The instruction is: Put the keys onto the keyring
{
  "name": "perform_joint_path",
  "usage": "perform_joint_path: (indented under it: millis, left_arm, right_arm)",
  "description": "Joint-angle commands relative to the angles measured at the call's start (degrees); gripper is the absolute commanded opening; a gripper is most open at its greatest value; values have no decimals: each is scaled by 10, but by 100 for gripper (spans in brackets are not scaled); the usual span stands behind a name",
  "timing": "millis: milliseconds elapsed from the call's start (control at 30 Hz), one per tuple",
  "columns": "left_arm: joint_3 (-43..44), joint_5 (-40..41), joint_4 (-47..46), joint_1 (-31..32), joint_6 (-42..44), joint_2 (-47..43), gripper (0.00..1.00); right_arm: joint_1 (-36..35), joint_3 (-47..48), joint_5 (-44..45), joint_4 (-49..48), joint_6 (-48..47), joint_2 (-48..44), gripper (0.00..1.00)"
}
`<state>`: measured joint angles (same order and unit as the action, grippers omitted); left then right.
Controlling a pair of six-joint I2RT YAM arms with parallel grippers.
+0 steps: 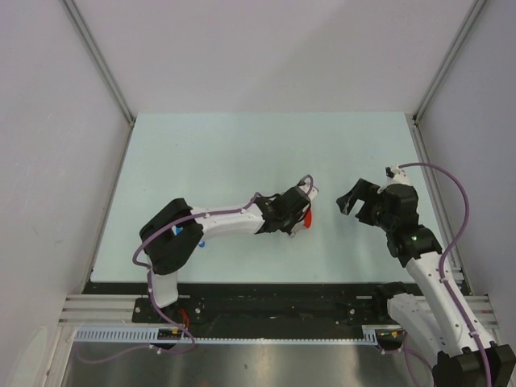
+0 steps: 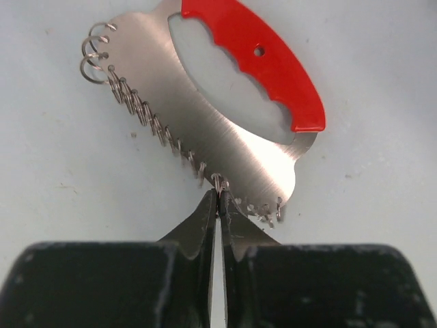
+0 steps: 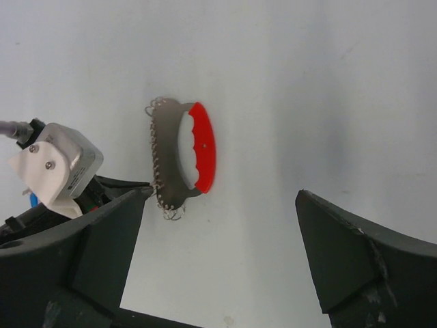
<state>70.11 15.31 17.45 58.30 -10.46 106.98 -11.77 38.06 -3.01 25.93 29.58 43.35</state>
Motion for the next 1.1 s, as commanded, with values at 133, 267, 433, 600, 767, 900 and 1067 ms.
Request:
perform_joint_path:
  millis: [133,267,433,600,767,900,1067]
  left_arm:
    - [65,24,-35,-7,11,10,10]
    - [73,38,-52,-10,11,36,19]
    - [44,37,-76,-27,-40,20,38]
    - [-54,68,-131,-30,-85,-61,62]
    - [-179,66,-172,-30,-139,-187,75]
    - [-274,46,-242,-29,-170,-269,81]
    - [-388,42,-338,-29,-187,-333,83]
  right_arm:
    - [-15,-55,-80,-104,-50,15,100]
    - [-49,-55,-54,-99,-75,46,99]
    - [-107,-55,-3,-98,-88,76,93]
    - [-155,-55,20,-117,-73,114,85]
    - [-193,-55,30,-139,-24,157,79]
    - [-217,-55,48,-166,34,188,69]
    - [-222,-55,69,-194,96,228,60]
